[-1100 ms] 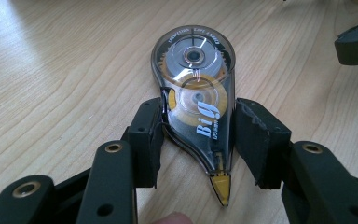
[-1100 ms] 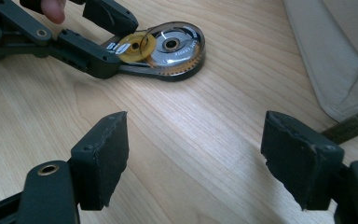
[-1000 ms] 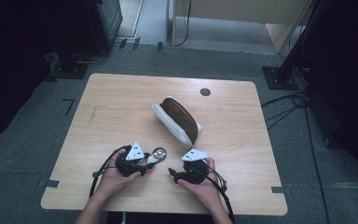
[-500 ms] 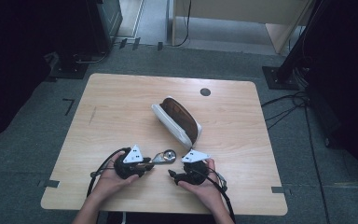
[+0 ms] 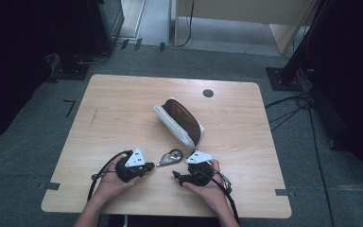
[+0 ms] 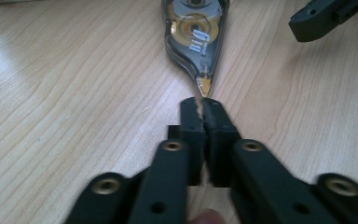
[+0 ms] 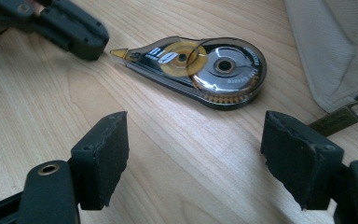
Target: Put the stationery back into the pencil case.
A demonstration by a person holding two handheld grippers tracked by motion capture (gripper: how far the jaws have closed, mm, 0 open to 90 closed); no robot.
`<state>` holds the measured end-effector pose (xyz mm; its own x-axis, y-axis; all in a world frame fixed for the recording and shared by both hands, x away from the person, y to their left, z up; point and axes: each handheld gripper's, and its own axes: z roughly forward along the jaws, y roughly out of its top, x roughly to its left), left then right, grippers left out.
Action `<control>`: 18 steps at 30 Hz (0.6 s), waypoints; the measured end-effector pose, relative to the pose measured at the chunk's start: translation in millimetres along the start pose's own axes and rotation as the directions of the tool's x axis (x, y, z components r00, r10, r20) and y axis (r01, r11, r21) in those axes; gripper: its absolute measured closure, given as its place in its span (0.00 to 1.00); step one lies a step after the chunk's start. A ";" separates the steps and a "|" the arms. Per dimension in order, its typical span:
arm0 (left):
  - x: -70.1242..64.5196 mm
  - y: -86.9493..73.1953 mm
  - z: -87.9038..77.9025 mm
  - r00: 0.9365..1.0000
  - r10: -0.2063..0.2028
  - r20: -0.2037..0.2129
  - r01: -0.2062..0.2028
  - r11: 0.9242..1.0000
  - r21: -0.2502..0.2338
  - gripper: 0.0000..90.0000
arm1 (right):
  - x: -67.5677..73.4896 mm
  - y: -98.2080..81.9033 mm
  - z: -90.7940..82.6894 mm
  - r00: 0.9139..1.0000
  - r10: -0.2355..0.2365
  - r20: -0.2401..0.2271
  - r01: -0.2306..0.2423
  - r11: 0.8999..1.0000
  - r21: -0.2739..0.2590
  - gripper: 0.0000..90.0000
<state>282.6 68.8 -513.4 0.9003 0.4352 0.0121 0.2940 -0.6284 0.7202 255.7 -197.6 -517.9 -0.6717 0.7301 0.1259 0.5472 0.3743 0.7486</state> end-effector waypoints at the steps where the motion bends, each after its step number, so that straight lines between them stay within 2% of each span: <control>1: -0.5 0.6 0.9 1.000 -0.005 -0.001 0.004 1.000 -0.011 0.84 | -0.5 0.0 -0.4 1.000 0.001 0.002 -0.002 1.000 0.002 0.26; 4: -3.1 8.5 6.1 0.999 -0.044 -0.009 0.044 0.998 -0.052 0.59 | -2.1 -0.4 -2.4 1.000 0.010 0.003 -0.010 1.000 0.001 0.26; 6: -6.0 14.8 12.2 0.998 -0.064 -0.020 0.063 0.997 -0.053 0.54 | -3.2 -0.4 -4.6 1.000 0.012 0.003 -0.012 1.000 -0.005 0.26; 8: -8.8 20.8 20.1 0.998 -0.058 -0.025 0.058 0.998 -0.026 0.45 | -4.6 -0.8 -8.0 1.000 0.011 -0.003 -0.011 1.000 -0.009 0.26; 10: -11.1 25.9 27.6 0.998 -0.055 -0.040 0.055 0.998 -0.002 0.40 | -6.1 -2.7 -12.6 1.000 0.011 0.000 -0.011 1.000 -0.009 0.26; 15: -11.6 35.3 38.5 0.996 -0.070 -0.061 0.071 0.997 0.012 0.40 | -13.5 -10.1 -24.1 1.000 0.020 0.017 -0.020 1.000 -0.010 0.26; 18: -11.9 39.0 42.5 0.996 -0.063 -0.063 0.065 0.998 0.020 0.40 | -17.7 -14.2 -29.1 0.999 0.031 0.024 -0.030 0.999 -0.013 0.26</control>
<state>297.0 11.7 -515.0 0.8577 0.5140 0.0101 0.3583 -0.6118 0.7052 245.3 -232.5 -511.8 -0.6424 0.7547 0.1333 0.5606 0.3443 0.7531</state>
